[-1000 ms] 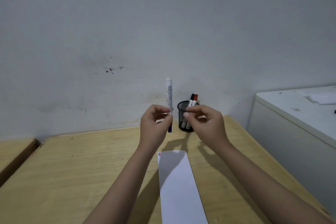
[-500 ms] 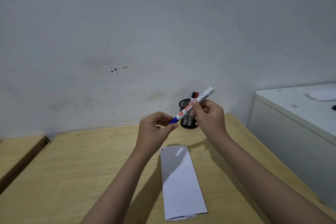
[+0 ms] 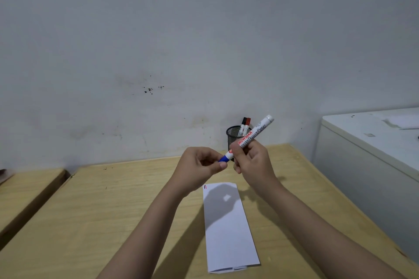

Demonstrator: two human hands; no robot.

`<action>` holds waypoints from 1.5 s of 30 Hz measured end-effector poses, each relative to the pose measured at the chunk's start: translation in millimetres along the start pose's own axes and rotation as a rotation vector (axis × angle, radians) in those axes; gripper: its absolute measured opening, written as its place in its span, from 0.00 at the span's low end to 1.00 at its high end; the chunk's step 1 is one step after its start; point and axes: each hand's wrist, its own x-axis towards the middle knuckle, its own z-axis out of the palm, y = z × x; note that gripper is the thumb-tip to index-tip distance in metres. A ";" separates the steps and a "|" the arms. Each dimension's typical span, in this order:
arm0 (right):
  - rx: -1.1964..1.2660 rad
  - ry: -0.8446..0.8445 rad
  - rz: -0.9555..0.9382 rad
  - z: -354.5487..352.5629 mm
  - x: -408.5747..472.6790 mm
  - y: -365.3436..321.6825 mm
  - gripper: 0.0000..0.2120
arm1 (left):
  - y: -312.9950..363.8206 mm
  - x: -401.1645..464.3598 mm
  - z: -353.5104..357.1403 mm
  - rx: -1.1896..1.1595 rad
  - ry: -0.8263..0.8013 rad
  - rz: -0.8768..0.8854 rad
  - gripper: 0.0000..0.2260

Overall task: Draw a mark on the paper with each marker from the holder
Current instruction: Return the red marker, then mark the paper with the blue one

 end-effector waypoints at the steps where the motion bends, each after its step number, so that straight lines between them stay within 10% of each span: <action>1: 0.033 -0.004 -0.004 1.6 -0.7 2.1 0.08 | -1.6 2.6 -2.5 0.011 -0.021 -0.003 0.01; 7: 0.180 0.132 -0.012 -17.2 21.5 2.7 0.08 | -28.0 9.7 -26.3 0.091 -0.219 -0.133 0.05; 14: 0.103 0.175 0.059 -25.6 22.6 28.9 0.09 | -61.7 47.0 -19.1 0.353 0.055 -0.194 0.08; 22: -0.011 0.147 0.086 -33.9 20.7 44.0 0.09 | -95.3 76.0 0.4 0.665 -0.077 -0.236 0.13; 36: -0.052 0.073 0.150 -6.7 16.8 61.0 0.06 | -116.8 52.3 -9.6 0.352 0.055 -0.263 0.17; 45: -0.129 0.074 0.429 34.7 18.8 89.7 0.08 | -115.8 12.1 -16.7 0.663 -0.071 -0.207 0.20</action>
